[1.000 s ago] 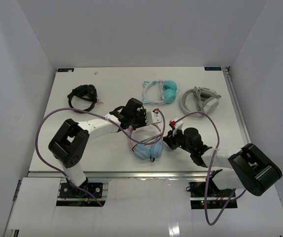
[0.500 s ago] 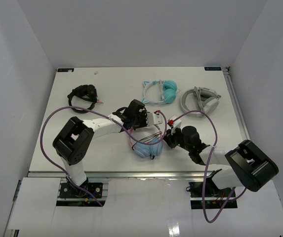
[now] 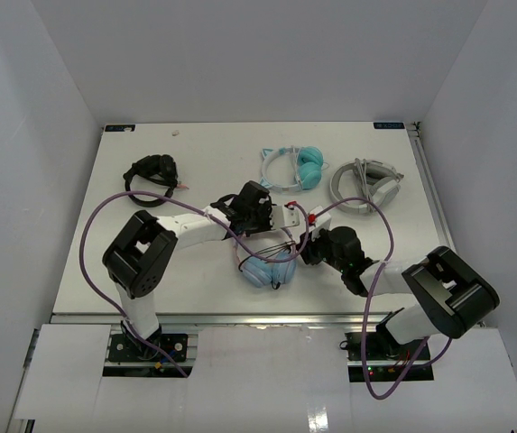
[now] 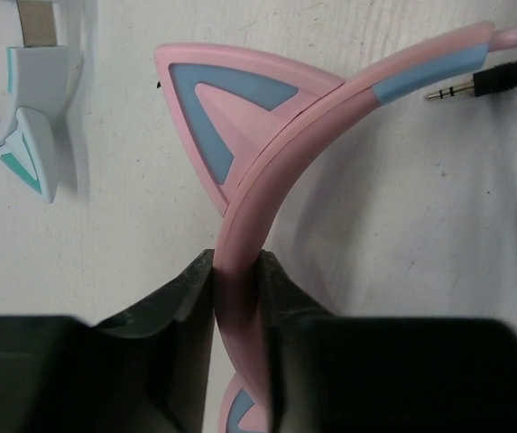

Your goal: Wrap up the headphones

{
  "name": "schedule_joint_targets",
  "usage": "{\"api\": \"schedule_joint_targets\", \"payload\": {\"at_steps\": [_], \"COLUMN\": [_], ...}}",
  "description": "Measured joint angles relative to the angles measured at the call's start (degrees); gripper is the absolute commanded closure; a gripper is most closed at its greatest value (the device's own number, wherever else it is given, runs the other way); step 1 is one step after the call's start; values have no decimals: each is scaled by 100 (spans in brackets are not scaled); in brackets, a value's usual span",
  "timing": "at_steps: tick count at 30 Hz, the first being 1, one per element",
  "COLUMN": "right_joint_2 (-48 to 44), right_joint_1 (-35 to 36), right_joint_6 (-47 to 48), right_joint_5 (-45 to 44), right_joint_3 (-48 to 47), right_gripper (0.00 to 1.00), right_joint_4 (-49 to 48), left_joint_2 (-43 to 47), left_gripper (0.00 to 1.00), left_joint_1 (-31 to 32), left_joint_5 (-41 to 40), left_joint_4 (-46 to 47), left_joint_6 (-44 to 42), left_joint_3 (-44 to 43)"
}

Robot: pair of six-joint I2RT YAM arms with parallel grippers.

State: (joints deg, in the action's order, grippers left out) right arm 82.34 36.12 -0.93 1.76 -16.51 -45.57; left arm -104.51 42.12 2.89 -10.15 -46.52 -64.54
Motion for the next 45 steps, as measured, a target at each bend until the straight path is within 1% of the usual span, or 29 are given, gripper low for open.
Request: {"api": "schedule_joint_targets", "payload": {"at_steps": [2,6,8,11,12,14,20,22,24,26,28,30,32,33,34,37,39,42,45], "right_joint_2": [0,-51,-165,-410,-491,-677,-1278,-1473,-1668,-1863,-2084,-2319,-2531,-2635,-2723,-2828,-2919,-3175,-3514], "right_joint_1": [0,0,0,0,0,0,0,0,0,0,0,2,23,34,43,67,87,107,117], "right_joint_6": [-1,-9,-45,-123,-150,-195,-354,-452,-549,-675,-860,-1057,-1242,-1328,-1384,-1507,-1536,-1567,-1622], "right_joint_5": [-24,-151,-238,-327,-350,-414,-515,-527,-531,-536,-520,-464,-434,-422,-418,-472,-583,-754,-954], "right_joint_3": [0,0,0,4,4,12,19,13,-22,-133,-333,-587,-910,-1087,-1324,-2064,-2432,-2576,-2438], "right_gripper": [57,57,57,57,57,57,56,54,50,45,35,22,10,10,10,10,10,10,10], "right_joint_4": [-5,41,141,218,229,363,777,1008,1238,1575,2048,2516,2904,3116,3463,4407,4937,5453,5752], "left_joint_2": [-40,-135,-181,-205,-208,-174,-48,-5,19,32,53,133,445,635,953,2259,3114,4318,5064], "left_gripper": [53,32,30,4,2,2,2,2,2,2,2,2,2,2,2,2,2,2,2], "left_joint_1": [9,10,10,10,10,5,-55,-78,-107,-136,-160,-180,-199,-207,-212,-218,-206,-178,-135], "left_joint_5": [-93,-319,-416,-495,-522,-648,-577,-612,-745,-955,-1237,-1504,-1640,-1693,-1699,-1603,-1506,-1326,-1261], "left_joint_4": [-8,-18,-14,9,20,172,362,386,376,308,115,-136,-303,-375,-403,-619,-483,-452,-383], "left_joint_6": [-13,-72,-90,-98,-96,-73,352,620,931,1364,1966,2683,3252,3544,3943,4903,5564,6361,6860], "left_joint_3": [-11,-13,-13,-13,-13,-36,-125,-165,-396,-764,-1264,-1788,-1962,-2006,-1905,-1205,-685,351,1486]}}
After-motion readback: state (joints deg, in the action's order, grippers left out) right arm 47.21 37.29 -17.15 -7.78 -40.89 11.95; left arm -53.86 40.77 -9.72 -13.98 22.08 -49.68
